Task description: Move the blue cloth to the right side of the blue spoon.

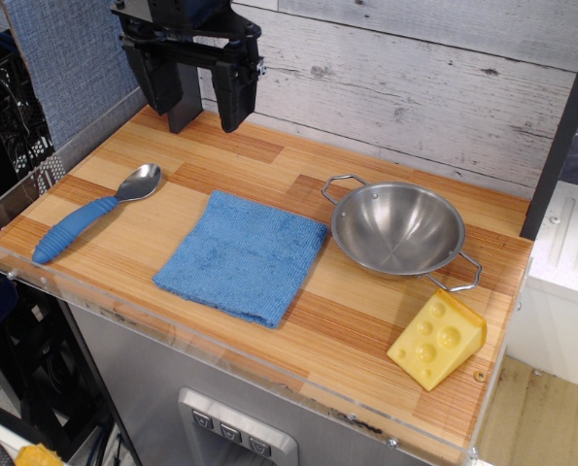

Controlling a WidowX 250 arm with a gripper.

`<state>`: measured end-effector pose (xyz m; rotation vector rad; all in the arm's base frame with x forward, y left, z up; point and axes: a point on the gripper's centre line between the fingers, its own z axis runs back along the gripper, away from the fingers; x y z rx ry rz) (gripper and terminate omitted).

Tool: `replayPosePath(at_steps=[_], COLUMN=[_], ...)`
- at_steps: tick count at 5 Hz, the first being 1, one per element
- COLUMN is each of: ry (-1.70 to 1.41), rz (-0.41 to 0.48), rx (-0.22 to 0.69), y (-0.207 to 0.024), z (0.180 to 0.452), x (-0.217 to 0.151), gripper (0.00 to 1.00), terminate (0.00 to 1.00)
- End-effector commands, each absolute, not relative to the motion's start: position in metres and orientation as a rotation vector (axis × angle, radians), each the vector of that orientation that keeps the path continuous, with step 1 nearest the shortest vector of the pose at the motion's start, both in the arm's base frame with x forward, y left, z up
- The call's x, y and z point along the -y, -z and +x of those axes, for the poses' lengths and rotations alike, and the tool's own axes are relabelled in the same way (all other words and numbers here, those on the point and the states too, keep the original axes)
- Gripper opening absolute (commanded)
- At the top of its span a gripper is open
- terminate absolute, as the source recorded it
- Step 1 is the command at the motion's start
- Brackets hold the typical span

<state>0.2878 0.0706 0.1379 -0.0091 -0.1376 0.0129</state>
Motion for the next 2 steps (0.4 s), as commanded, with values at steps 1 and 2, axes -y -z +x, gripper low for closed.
replayPosePath(at_steps=[1,2], ry=[-0.001,-0.001], rz=[0.000,0.000], rx=[0.177,0.177], y=[-0.1556,-0.1556], z=[0.2872,0.2872], x=[-0.0691,-0.0691], gripper=[1.00,1.00], terminate=[0.00,1.00])
